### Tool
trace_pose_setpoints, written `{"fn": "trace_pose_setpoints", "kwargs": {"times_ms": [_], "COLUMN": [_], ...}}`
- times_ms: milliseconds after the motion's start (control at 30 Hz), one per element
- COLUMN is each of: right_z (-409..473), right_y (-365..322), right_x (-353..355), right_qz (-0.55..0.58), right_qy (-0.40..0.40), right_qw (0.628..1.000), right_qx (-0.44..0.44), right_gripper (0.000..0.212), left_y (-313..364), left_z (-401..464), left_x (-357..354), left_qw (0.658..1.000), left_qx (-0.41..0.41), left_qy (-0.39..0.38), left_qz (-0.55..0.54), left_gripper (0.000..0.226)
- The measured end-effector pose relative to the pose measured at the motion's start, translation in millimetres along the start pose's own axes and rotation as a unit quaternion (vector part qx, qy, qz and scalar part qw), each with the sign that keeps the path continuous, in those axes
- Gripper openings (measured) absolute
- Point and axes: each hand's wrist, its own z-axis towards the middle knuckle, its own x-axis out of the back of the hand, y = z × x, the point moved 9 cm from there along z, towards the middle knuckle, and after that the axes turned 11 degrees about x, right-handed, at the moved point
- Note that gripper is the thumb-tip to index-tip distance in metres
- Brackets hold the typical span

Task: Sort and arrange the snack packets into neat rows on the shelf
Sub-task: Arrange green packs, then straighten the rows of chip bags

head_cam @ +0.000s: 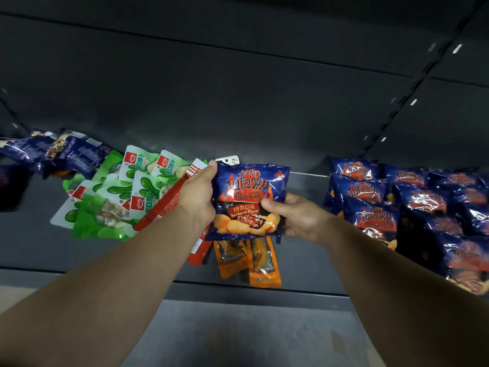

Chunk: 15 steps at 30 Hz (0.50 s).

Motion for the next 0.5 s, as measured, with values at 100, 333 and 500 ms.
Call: {"fn": "trace_pose_setpoints", "kwargs": {"times_ms": [100,333,500], "right_z": [1,-5,-18], "right_y": [3,6,16], "right_x": [-1,21,37], "right_qz": [0.01,0.04,0.029], "right_qy": [0.004,0.029,0.014], "right_qw": [1.0,0.998,0.998], "right_qx": [-0.011,-0.028,-0.049], "right_gripper": [0.032,0.038,0.022], "left_y": [-2,-32,-54], "left_z": [4,0,3], "left_x": [2,-7,-18], "left_qw": [1.0,0.966,0.95], "left_qx": [0.005,0.087,0.071], "left_qy": [0.001,-0.127,-0.133], "left_qz": [0.007,0.21,0.272], "left_gripper": [0.022,0.059,0.037]}}
